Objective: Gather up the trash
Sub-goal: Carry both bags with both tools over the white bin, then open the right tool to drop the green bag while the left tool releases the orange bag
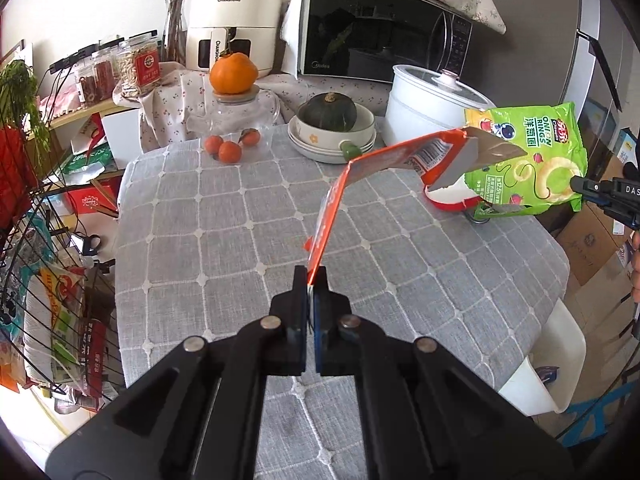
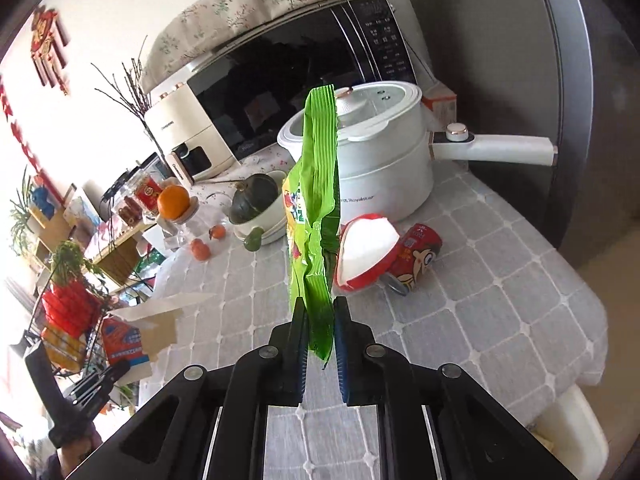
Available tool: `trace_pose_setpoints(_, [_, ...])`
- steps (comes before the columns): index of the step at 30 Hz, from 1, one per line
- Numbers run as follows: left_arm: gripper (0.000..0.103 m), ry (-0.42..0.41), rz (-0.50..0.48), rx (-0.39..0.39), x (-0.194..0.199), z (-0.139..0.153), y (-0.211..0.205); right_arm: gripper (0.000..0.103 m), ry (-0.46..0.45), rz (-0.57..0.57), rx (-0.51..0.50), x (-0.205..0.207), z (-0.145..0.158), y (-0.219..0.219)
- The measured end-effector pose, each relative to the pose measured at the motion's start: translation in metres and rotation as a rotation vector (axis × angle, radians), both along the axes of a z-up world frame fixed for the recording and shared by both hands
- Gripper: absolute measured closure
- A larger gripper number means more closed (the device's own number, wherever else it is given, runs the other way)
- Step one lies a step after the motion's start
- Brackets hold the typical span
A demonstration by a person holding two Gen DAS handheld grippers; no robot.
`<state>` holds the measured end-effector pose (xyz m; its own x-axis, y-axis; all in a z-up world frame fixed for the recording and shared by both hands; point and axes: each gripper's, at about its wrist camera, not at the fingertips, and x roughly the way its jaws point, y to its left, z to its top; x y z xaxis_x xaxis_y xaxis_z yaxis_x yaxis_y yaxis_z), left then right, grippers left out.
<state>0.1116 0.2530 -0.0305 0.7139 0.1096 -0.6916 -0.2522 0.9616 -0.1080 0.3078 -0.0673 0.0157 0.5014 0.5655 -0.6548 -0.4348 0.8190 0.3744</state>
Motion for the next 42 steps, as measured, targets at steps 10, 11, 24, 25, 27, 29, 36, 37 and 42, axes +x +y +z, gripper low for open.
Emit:
trace_pose_setpoints(10, [0.1,-0.025,-0.034,-0.06,-0.024,0.016,-0.045,0.091,-0.042,-0.038,-0.035,-0.055,0.018,-0.07])
trace_pose_setpoints(11, [0.1,-0.025,-0.04,-0.066,-0.027,0.015,-0.051,0.091,-0.046,-0.044,-0.036,-0.061,0.018,-0.078])
trace_pose_setpoints(24, [0.1,0.011,-0.147,-0.106,-0.044,-0.013,-0.117,0.091,-0.003,-0.169,-0.015,-0.106,-0.01,-0.189])
trace_pose_setpoints(25, [0.1,0.016,-0.153,-0.115,-0.044,-0.016,-0.12,0.091,0.016,-0.178,-0.016,-0.106,-0.016,-0.197])
trace_pose_setpoints(27, [0.1,0.027,-0.174,-0.124,-0.042,-0.021,-0.129,0.091,0.046,-0.193,-0.026,-0.108,-0.024,-0.211])
trace_pose_setpoints(29, [0.1,0.038,-0.201,-0.11,-0.04,-0.024,-0.139,0.091,0.054,-0.209,-0.045,-0.11,-0.029,-0.222])
trace_pose_setpoints(36, [0.1,0.067,-0.249,-0.097,-0.038,-0.031,-0.161,0.091,0.16,-0.286,-0.153,-0.117,-0.061,-0.261])
trace_pose_setpoints(37, [0.1,0.072,-0.253,-0.097,-0.038,-0.033,-0.163,0.091,0.18,-0.296,-0.164,-0.116,-0.067,-0.266])
trace_pose_setpoints(42, [0.1,0.095,-0.275,-0.092,-0.036,-0.039,-0.175,0.09,0.254,-0.329,-0.218,-0.114,-0.099,-0.286])
